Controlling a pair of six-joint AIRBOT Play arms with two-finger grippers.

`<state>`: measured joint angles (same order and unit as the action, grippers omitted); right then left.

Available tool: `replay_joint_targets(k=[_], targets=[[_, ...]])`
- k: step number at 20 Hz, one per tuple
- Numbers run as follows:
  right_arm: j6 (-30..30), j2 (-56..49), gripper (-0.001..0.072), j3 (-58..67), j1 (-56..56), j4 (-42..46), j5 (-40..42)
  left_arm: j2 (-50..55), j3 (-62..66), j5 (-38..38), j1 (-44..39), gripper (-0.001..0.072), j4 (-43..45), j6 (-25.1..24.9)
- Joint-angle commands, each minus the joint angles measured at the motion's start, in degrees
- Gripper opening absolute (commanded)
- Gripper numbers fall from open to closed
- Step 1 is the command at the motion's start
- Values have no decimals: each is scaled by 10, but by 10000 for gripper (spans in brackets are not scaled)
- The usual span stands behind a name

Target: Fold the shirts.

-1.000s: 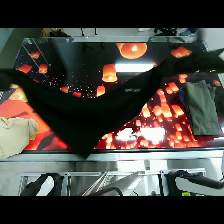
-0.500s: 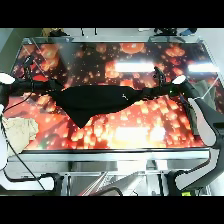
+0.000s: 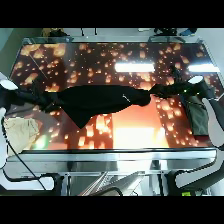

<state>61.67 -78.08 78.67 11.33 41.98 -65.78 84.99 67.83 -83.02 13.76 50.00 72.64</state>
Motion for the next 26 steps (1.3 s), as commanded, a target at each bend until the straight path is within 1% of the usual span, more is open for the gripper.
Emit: replay_joint_targets(k=[1, 5, 8, 10, 12, 13, 16, 18, 21, 24, 26], targets=[[3, 3, 655, -1, 26, 4, -49, -73, -162, 38, -22, 688, -2, 9], [2, -9, 655, -3, 21, 2, -50, -131, -292, 155, -68, 688, -23, 12], [0, -31, 655, -3, 21, 2, -50, -138, -325, 254, -93, 688, -70, 12], [0, -43, 655, -3, 21, 2, -52, -138, -327, 307, -106, 687, -80, 13], [-2, -47, 655, -3, 21, 2, -52, -138, -327, 345, -117, 506, -76, 13], [-4, -47, 655, -3, 20, 2, -50, -138, -327, 364, -117, 479, -77, 11], [-11, -47, 655, -3, 20, -3, -50, -138, -327, 417, -117, 480, -82, 12], [-10, -50, 655, -3, 20, -2, -50, -138, -327, 419, -117, 479, -81, 12], [-10, -52, 655, -3, 20, -3, -53, -138, -327, 358, -107, 480, -71, 11], [-8, -54, 655, -4, 20, -5, -55, -138, -325, 289, -66, 479, -54, 10], [-6, -66, 655, -5, 9, -16, -65, -138, -326, 282, -39, 479, -45, 9]])
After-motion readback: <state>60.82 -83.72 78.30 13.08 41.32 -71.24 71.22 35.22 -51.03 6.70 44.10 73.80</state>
